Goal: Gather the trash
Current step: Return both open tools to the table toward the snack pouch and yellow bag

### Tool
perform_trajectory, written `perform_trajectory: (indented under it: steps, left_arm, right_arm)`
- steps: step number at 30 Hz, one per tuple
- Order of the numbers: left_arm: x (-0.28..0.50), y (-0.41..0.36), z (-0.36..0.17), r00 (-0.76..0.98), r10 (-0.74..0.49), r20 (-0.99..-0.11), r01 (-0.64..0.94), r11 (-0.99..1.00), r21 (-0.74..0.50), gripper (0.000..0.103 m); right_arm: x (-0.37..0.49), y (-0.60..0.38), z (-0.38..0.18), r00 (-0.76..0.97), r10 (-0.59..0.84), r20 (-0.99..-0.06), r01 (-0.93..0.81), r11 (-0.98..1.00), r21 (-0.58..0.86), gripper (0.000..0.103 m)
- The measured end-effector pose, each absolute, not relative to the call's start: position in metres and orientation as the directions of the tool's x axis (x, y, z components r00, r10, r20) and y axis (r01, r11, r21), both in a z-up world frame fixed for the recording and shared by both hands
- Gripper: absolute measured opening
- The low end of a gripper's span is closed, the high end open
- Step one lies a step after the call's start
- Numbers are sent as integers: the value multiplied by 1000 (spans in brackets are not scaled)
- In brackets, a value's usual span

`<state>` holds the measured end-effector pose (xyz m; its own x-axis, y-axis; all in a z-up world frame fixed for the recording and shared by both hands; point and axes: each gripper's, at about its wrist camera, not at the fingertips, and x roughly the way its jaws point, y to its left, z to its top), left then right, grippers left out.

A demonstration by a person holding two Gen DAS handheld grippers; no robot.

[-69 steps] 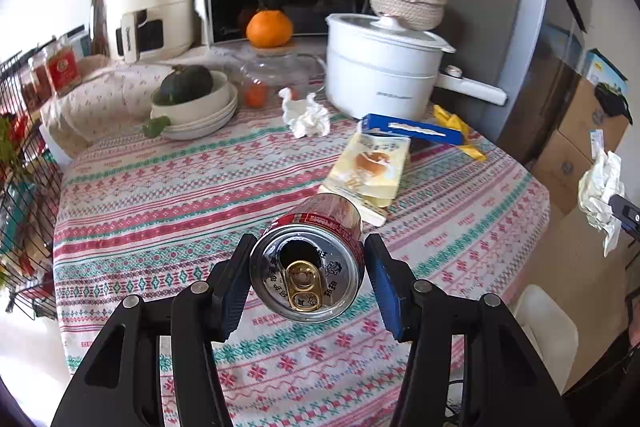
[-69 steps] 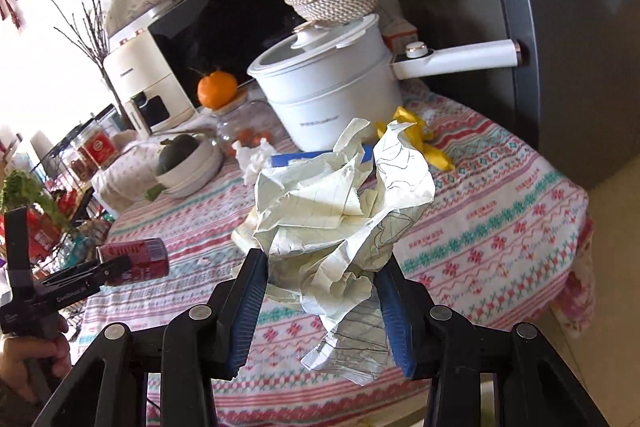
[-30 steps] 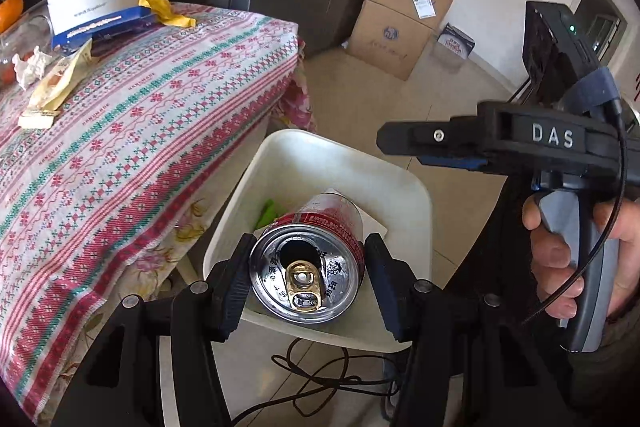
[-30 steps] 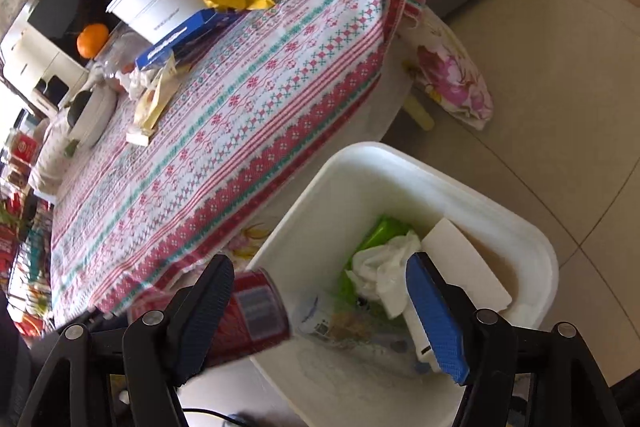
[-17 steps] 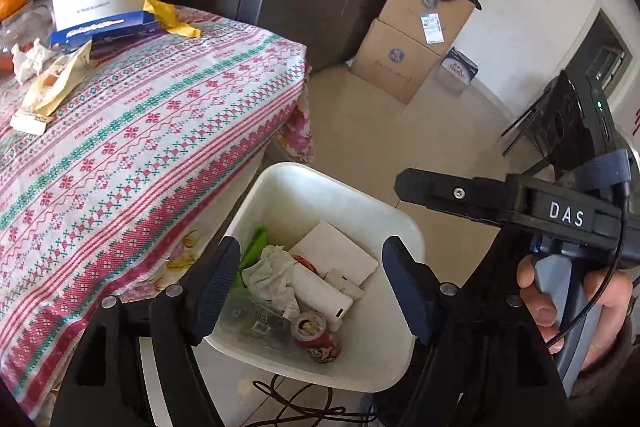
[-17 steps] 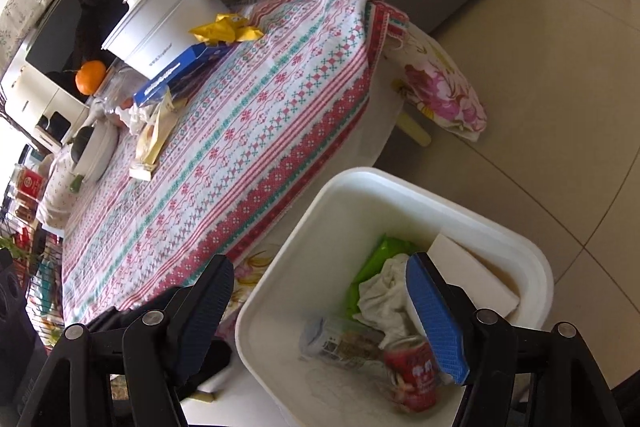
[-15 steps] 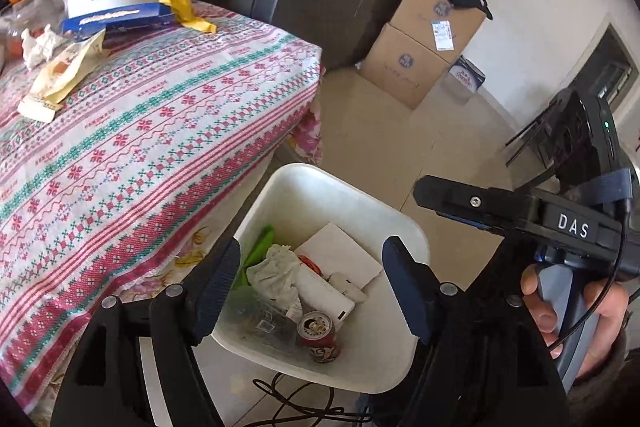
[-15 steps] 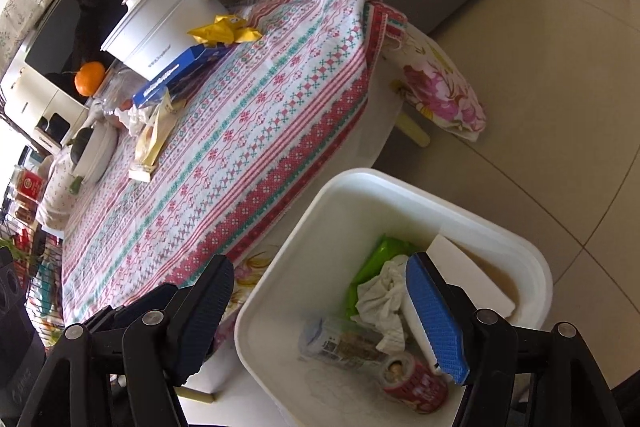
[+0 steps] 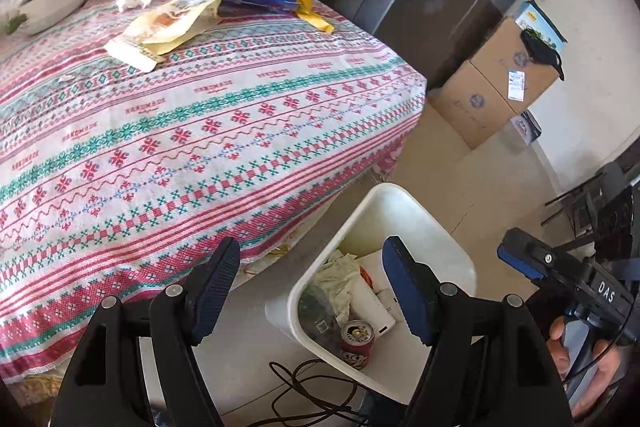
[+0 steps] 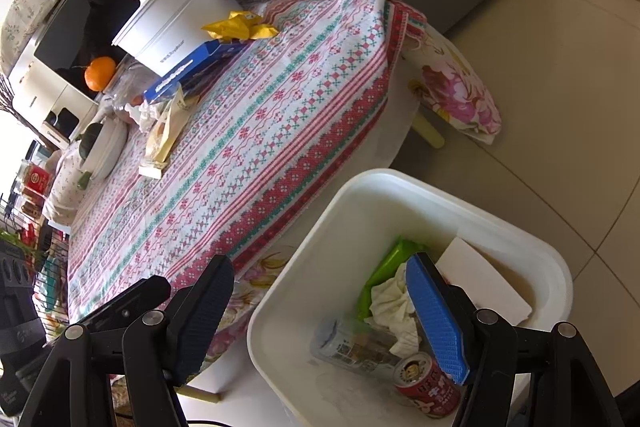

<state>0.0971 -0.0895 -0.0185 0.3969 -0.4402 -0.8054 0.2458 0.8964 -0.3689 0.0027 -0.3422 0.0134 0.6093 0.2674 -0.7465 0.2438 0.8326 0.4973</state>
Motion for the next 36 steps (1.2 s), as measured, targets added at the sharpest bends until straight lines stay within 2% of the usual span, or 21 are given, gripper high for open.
perform_trajectory:
  steps: [4,8,22,24,28,36]
  left_arm:
    - [109,-66,-18,415,-423,-805,163,906,-392,76]
    - [124,-45,-10,463,-356,-811,108,931,-347,76]
    - [215,10,13,576,-196,-794,85,980,-181,76]
    - [233,16,11,582,-176,-794,101,984,-145,79]
    - [267,14,-3,556,-219,-802,175,974,-144,81]
    - [311,-41,-22,563,-144,-814,325,944,58,81]
  right_arm:
    - [5,-337,12,605,267,-750,233,841,488,76]
    - [9,-331,10,597,266,-756,225,850,477,76]
    - [39,-313,5,573,304,-762,188,855,483,76]
    - [48,-308,9,573,294,-765,173,869,464,76]
    - [70,-304,18,579,292,-761,148,881,450,76]
    - [124,-292,28,583,269,-767,120,905,408,76]
